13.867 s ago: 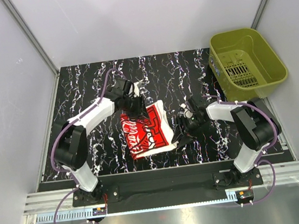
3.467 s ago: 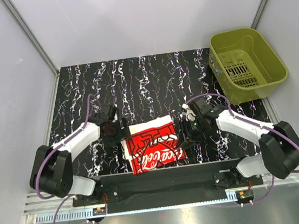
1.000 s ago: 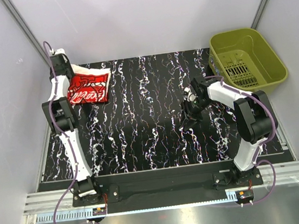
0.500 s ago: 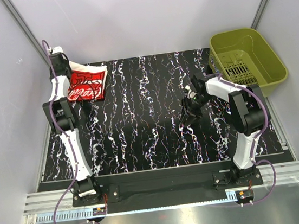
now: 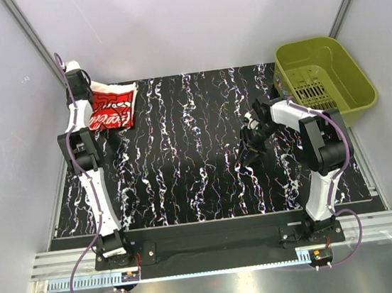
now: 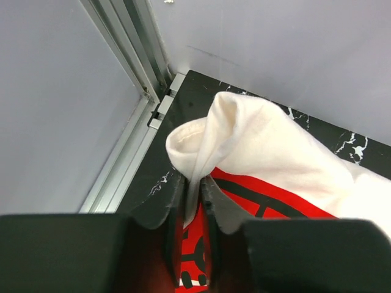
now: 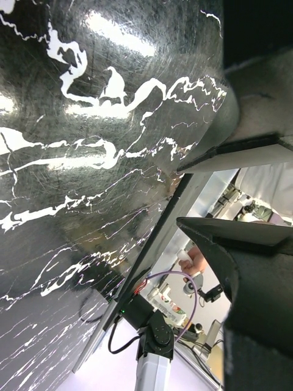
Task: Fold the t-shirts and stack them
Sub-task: Neatly place the folded tshirt to the corner
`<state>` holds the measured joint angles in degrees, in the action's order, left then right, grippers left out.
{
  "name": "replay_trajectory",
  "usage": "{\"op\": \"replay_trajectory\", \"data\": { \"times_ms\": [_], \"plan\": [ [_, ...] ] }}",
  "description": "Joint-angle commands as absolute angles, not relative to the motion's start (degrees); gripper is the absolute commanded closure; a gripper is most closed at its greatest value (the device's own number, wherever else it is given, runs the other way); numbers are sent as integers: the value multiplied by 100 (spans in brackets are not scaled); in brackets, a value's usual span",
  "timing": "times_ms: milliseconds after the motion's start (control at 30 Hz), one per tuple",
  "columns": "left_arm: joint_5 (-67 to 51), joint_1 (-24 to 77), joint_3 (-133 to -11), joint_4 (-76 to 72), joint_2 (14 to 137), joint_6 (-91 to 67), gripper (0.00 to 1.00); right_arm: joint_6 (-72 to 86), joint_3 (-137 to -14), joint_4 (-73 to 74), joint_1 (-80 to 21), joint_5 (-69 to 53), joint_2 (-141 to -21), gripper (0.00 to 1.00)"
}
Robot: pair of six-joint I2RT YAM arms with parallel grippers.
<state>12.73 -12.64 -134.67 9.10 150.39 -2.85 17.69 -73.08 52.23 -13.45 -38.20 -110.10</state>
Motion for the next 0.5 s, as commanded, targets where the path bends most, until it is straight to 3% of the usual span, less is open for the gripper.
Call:
{"op": "replay_trajectory", "data": {
  "times_ms": [0,33,67,133,167,233,467],
  "plan": [
    [1529,-1310,-13799,386,14968,-351,77,1714,-7559,5291,-1310,-3955,-11048,58],
    [1555,-1301,-13712,422,14881,-360,74,1714,-7559,5308,-1310,-3955,-11030,58],
    [1617,-1283,-13615,431,14793,-352,63,1714,-7532,5317,-1310,-3955,-10995,58],
    [1871,-1213,-13047,300,14512,-282,53,1705,-7480,5291,-1318,-3955,-10890,58],
    [2098,-1178,-12843,229,14163,-229,38,1714,-7401,5265,-1310,-3964,-10829,58],
    [2311,-1151,-12404,377,13818,-359,30,1749,-7322,5238,-1310,-3999,-10644,58],
    [2365,-591,-10602,615,11842,-685,26,2021,-6531,5028,-1310,-3868,-9319,57]
  ]
}}
